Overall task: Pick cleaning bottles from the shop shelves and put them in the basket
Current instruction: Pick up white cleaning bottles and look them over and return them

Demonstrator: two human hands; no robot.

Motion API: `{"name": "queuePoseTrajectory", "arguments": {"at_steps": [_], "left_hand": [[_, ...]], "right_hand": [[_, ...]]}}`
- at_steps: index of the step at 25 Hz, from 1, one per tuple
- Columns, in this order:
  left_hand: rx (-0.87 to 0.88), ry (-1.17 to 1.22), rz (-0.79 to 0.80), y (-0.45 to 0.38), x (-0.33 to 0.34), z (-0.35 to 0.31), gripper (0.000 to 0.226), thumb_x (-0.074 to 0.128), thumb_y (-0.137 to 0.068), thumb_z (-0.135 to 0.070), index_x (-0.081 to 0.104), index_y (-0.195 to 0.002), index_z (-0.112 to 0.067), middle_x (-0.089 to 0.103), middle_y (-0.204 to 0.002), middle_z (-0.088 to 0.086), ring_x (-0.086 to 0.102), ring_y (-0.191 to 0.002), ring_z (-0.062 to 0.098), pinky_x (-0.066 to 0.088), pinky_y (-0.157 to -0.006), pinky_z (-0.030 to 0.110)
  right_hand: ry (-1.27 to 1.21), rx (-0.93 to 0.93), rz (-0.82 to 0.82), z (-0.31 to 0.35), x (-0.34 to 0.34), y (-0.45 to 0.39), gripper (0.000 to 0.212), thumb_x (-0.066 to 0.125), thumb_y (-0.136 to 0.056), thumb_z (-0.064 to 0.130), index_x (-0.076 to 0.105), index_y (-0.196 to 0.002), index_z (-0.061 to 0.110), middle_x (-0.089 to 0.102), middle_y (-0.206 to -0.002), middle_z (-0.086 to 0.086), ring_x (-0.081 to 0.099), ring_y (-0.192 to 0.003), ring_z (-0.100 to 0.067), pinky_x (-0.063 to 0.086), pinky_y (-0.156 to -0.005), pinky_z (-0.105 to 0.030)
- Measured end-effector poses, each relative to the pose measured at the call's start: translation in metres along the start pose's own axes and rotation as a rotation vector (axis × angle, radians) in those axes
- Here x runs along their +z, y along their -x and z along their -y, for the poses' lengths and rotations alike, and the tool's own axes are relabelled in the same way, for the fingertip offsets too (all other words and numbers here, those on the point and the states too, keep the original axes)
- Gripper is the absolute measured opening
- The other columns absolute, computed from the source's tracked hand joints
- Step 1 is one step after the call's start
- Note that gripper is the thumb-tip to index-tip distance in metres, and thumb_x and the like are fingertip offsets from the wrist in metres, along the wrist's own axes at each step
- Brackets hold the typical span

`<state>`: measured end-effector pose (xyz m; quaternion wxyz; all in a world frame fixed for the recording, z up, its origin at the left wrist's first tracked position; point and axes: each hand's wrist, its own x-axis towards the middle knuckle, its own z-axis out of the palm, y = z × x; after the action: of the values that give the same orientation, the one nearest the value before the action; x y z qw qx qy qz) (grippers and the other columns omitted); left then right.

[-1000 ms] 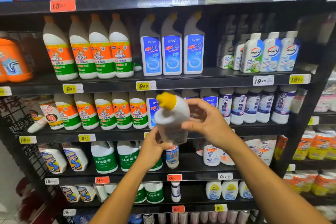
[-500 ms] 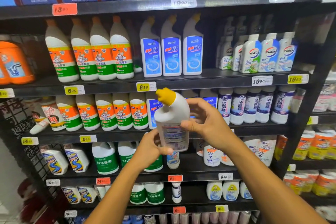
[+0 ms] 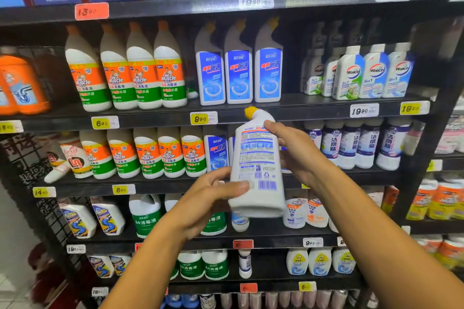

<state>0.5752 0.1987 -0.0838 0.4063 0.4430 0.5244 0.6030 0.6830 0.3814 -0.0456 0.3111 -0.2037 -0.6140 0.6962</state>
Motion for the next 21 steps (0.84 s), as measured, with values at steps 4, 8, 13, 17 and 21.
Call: {"name": "queuePoseTrajectory", "arguments": {"at_steps": [4, 8, 13, 17, 21], "left_hand": [[-0.051, -0.008, -0.081, -0.005, 0.007, -0.028, 0.034, 0.08, -0.061, -0.045, 0.081, -0.089, -0.025, 0.077, -0.09, 0.003, 0.074, -0.076, 0.017, 0.061, -0.066, 0.031], [-0.085, 0.014, -0.103, -0.006, 0.005, -0.038, 0.044, 0.076, -0.061, -0.054, 0.08, -0.093, -0.025, 0.075, -0.094, 0.019, 0.075, -0.076, 0.033, 0.059, -0.062, 0.031], [-0.094, -0.003, -0.101, -0.009, -0.003, -0.025, 0.032, 0.073, -0.071, -0.047, 0.08, -0.094, -0.026, 0.076, -0.1, 0.009, 0.071, -0.088, 0.027, 0.061, -0.079, 0.042], [-0.103, -0.084, -0.045, -0.011, -0.009, -0.007, 0.056, 0.079, -0.063, -0.042, 0.071, -0.113, -0.02, 0.075, -0.111, 0.003, 0.071, -0.093, 0.015, 0.058, -0.077, 0.029], [-0.134, -0.082, -0.018, -0.017, -0.017, 0.018, 0.057, 0.079, -0.07, -0.026, 0.061, -0.124, -0.025, 0.074, -0.113, 0.006, 0.07, -0.098, 0.018, 0.055, -0.074, 0.025]], "right_hand": [[-0.169, 0.204, -0.006, 0.005, 0.007, -0.009, 0.032, 0.067, -0.091, 0.031, 0.069, -0.111, 0.006, 0.075, -0.096, -0.013, 0.073, -0.083, -0.023, 0.058, -0.056, -0.03], [-0.2, 0.291, -0.002, 0.003, 0.012, -0.01, 0.053, 0.067, -0.091, 0.032, 0.057, -0.135, 0.003, 0.061, -0.134, -0.023, 0.063, -0.118, -0.034, 0.057, -0.077, -0.039], [-0.167, 0.289, 0.004, 0.002, 0.013, -0.013, 0.044, 0.066, -0.091, 0.034, 0.063, -0.125, 0.005, 0.07, -0.12, -0.016, 0.071, -0.103, -0.029, 0.061, -0.072, -0.039], [-0.067, 0.167, -0.052, 0.003, 0.011, -0.012, 0.021, 0.066, -0.092, 0.036, 0.066, -0.094, 0.016, 0.074, -0.07, 0.0, 0.072, -0.061, -0.013, 0.058, -0.053, -0.027], [0.047, -0.027, -0.072, 0.002, 0.011, -0.007, 0.021, 0.069, -0.09, 0.036, 0.067, -0.097, 0.016, 0.078, -0.09, -0.004, 0.072, -0.075, -0.015, 0.057, -0.062, -0.027]]}}
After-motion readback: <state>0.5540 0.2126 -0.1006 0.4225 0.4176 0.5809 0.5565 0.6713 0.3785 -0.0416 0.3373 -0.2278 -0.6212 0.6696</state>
